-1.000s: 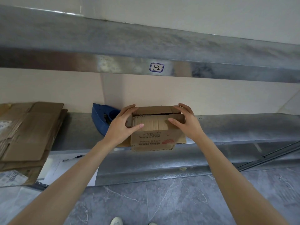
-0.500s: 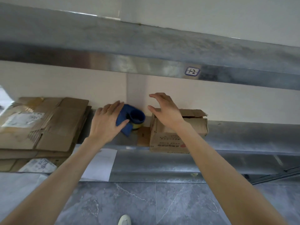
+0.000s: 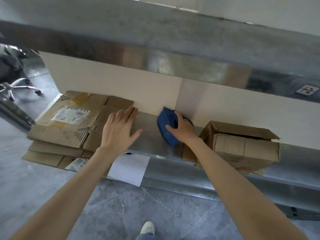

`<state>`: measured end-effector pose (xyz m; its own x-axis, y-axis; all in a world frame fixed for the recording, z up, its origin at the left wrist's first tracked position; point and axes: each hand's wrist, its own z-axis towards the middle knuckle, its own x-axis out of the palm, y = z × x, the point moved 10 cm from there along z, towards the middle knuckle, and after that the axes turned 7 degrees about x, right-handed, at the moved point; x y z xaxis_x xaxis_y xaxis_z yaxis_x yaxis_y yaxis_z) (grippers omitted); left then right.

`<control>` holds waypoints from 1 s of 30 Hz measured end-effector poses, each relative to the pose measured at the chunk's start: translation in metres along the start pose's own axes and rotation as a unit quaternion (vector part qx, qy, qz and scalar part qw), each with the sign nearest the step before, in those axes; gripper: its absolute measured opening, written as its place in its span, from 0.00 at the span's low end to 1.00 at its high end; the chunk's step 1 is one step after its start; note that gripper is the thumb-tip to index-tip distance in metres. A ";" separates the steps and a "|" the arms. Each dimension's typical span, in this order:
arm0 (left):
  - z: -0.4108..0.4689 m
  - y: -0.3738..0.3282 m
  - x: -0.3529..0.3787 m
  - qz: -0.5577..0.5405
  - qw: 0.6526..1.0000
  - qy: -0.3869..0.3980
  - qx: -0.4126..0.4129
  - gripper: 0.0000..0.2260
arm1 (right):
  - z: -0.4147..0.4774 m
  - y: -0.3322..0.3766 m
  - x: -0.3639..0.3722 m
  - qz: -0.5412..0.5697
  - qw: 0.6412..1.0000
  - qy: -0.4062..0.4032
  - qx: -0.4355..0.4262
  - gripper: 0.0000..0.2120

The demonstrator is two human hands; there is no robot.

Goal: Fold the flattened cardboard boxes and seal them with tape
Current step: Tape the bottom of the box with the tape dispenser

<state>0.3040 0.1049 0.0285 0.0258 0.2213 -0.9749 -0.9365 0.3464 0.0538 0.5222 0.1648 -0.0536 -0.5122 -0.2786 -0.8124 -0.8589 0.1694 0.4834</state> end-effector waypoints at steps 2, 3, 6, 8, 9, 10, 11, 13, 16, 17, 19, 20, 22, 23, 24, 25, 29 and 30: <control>-0.001 0.006 0.003 -0.005 1.000 0.001 -0.001 0.33 | 0.004 -0.005 0.007 0.022 1.000 0.017 0.009 0.40; -0.001 0.008 0.005 -0.007 1.000 0.001 0.000 0.33 | 0.005 -0.007 0.012 0.021 0.999 0.029 0.009 0.41; 0.001 0.012 0.010 -0.017 1.000 0.001 0.003 0.32 | 0.009 -0.008 0.019 0.000 0.999 0.052 0.012 0.43; 0.004 0.013 0.013 -0.025 1.000 -0.001 0.004 0.32 | 0.012 -0.007 0.021 0.010 0.998 0.067 0.014 0.44; 0.005 0.013 0.014 -0.029 1.000 -0.002 0.005 0.32 | 0.014 -0.007 0.022 0.023 0.997 0.077 0.016 0.44; 0.006 0.013 0.015 -0.033 0.999 -0.004 0.006 0.32 | 0.015 -0.007 0.023 0.041 0.995 0.089 0.019 0.45; 0.007 0.013 0.016 -0.036 0.999 -0.005 0.006 0.32 | 0.015 -0.008 0.024 0.059 0.993 0.098 0.022 0.45; 0.008 0.013 0.018 -0.041 0.999 -0.006 0.009 0.31 | 0.017 -0.009 0.024 0.082 0.991 0.101 0.028 0.45; 0.009 0.010 0.021 -0.042 0.999 -0.003 0.017 0.31 | 0.020 -0.010 0.021 0.083 0.992 0.089 0.024 0.45; 0.009 0.010 0.022 -0.043 0.999 -0.003 0.018 0.31 | 0.020 -0.009 0.020 0.077 0.993 0.084 0.022 0.44; 0.009 0.010 0.021 -0.047 0.999 -0.005 0.017 0.31 | 0.016 -0.003 0.019 0.041 0.997 0.070 0.010 0.43; 0.008 0.010 0.020 -0.048 0.999 -0.007 0.017 0.31 | 0.013 0.001 0.018 0.016 0.998 0.055 0.001 0.43; 0.006 0.011 0.018 -0.051 0.998 -0.010 0.018 0.31 | 0.007 0.010 0.013 -0.023 0.999 0.000 -0.022 0.40; 0.006 0.011 0.016 -0.052 0.998 -0.013 0.018 0.31 | 0.004 0.014 0.009 -0.037 0.998 -0.030 -0.031 0.39; 0.005 0.013 0.013 -0.053 0.998 -0.019 0.017 0.31 | 0.002 0.016 0.005 -0.045 0.997 -0.053 -0.037 0.37; 0.004 0.014 0.010 -0.056 0.998 -0.024 0.014 0.31 | -0.001 0.017 0.001 -0.048 0.996 -0.068 -0.041 0.36; 0.001 0.021 0.000 -0.068 0.997 -0.033 -0.004 0.30 | -0.017 0.013 -0.016 -0.061 0.993 -0.087 -0.051 0.34; 0.000 0.022 -0.003 -0.071 0.997 -0.033 -0.006 0.30 | -0.022 0.013 -0.020 -0.067 0.992 -0.088 -0.053 0.34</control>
<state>0.2837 0.1122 0.0322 0.1817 0.2300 -0.9561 -0.9256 0.3682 -0.0873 0.5211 0.1519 -0.0234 -0.3928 -0.1213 -0.9116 -0.9196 0.0390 0.3910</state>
